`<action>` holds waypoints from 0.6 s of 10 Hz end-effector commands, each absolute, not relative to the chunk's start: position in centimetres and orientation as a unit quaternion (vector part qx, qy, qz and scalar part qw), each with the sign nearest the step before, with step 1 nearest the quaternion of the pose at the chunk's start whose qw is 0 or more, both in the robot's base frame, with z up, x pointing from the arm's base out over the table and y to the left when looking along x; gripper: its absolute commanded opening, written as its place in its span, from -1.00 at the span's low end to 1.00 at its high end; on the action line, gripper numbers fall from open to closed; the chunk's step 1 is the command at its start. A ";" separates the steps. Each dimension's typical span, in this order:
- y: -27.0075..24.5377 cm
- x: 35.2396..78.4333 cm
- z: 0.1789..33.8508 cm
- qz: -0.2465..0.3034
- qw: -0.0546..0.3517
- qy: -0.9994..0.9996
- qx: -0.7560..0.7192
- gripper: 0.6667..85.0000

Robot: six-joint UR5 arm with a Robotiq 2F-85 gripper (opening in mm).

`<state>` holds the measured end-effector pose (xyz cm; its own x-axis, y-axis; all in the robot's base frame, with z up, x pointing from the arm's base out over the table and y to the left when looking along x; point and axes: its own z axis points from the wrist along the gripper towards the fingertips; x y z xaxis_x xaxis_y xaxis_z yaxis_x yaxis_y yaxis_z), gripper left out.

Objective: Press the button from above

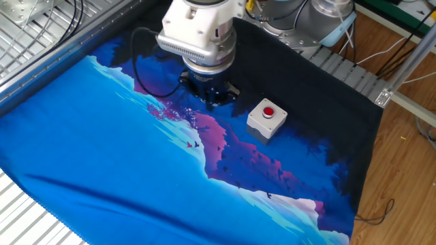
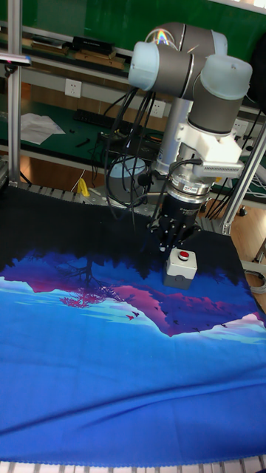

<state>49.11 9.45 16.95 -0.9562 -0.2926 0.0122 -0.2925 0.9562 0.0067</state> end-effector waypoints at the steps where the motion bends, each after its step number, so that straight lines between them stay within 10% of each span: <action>1: 8.7 49.5 17.1 0.013 0.002 -0.984 0.179 -0.99; 3: 5.5 50.9 17.4 0.078 -0.012 -0.975 0.209 -0.99; 6: 8.9 54.3 17.6 0.031 -0.089 -0.965 0.243 -0.99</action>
<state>52.22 7.58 17.18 -0.8993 -0.4325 -0.0645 -0.4246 0.8989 -0.1082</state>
